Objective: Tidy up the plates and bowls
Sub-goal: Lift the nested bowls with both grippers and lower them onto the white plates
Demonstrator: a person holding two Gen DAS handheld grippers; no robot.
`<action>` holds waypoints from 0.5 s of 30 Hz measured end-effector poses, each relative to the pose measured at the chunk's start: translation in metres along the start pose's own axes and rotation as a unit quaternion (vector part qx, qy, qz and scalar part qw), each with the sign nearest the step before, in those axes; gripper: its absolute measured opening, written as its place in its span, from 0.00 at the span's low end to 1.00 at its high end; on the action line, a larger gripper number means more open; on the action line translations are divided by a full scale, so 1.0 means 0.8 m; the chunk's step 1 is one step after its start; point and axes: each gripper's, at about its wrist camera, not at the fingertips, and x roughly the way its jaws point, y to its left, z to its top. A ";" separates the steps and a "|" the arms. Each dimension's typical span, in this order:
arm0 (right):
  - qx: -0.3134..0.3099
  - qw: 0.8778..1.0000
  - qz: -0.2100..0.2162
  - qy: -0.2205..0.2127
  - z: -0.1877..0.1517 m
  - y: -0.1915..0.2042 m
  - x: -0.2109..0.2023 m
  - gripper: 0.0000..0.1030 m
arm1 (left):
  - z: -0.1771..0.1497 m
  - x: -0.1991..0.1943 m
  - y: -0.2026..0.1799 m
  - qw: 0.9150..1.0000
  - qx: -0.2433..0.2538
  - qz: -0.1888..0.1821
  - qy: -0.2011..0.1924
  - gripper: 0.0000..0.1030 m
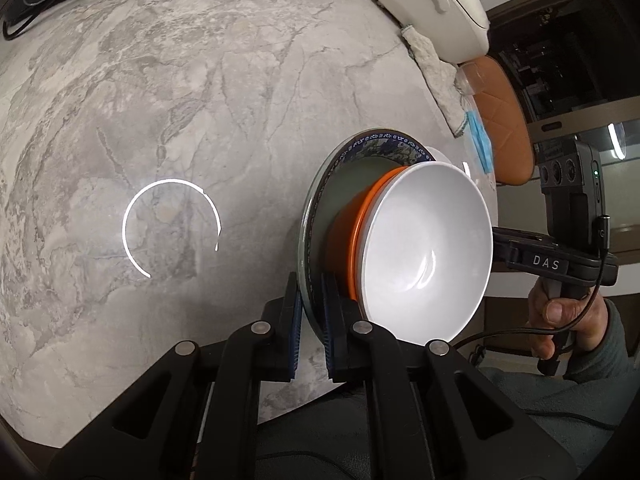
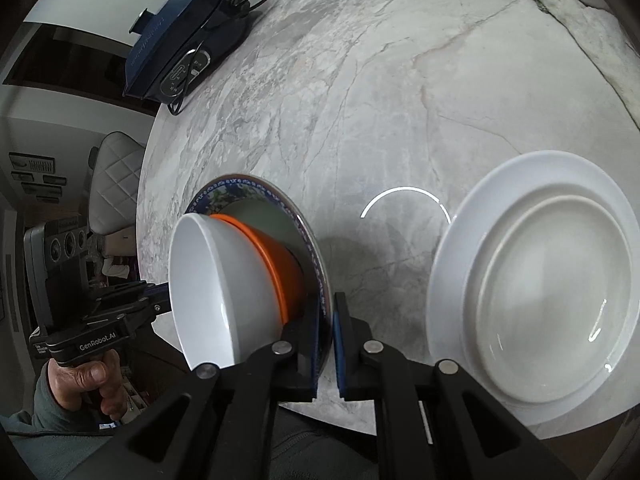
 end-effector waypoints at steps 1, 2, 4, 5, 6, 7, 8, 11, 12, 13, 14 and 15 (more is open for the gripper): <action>0.004 1.000 0.000 -0.003 -0.004 -0.004 -0.008 0.10 | 0.001 -0.001 -0.010 1.000 0.004 -0.002 0.001 0.06; 0.008 1.000 0.000 -0.005 -0.007 -0.009 -0.016 0.10 | 0.002 -0.001 -0.020 1.000 0.008 -0.001 0.002 0.06; 0.017 1.000 0.002 -0.012 -0.013 -0.021 -0.032 0.10 | 0.003 0.000 -0.043 1.000 0.018 0.000 0.005 0.06; 0.021 1.000 0.002 -0.014 -0.015 -0.028 -0.039 0.10 | 0.003 0.002 -0.058 1.000 0.023 0.002 0.006 0.06; 0.025 1.000 0.001 -0.016 -0.018 -0.036 -0.047 0.10 | 0.003 0.005 -0.072 1.000 0.027 0.004 0.007 0.06; 0.028 0.999 0.002 -0.016 -0.021 -0.043 -0.054 0.10 | 0.002 0.009 -0.085 1.000 0.029 0.005 0.009 0.06; 0.031 0.999 0.004 -0.017 -0.024 -0.052 -0.063 0.10 | 0.002 0.014 -0.099 0.999 0.030 0.005 0.010 0.06; 0.034 0.999 0.002 -0.017 -0.030 -0.078 -0.087 0.10 | 0.002 0.031 -0.140 0.999 0.032 0.006 0.012 0.06; 0.033 0.999 0.001 -0.017 -0.031 -0.085 -0.094 0.10 | 0.003 0.039 -0.154 0.999 0.032 0.005 0.013 0.06; 0.033 0.999 0.001 -0.018 -0.031 -0.095 -0.102 0.10 | 0.003 0.046 -0.167 0.999 0.031 0.005 0.015 0.06; 0.032 0.999 0.001 -0.018 -0.031 -0.106 -0.110 0.10 | 0.002 0.053 -0.180 0.999 0.031 0.004 0.015 0.06; 0.032 0.999 0.001 -0.018 -0.030 -0.116 -0.118 0.10 | 0.003 0.060 -0.192 0.999 0.030 0.004 0.017 0.07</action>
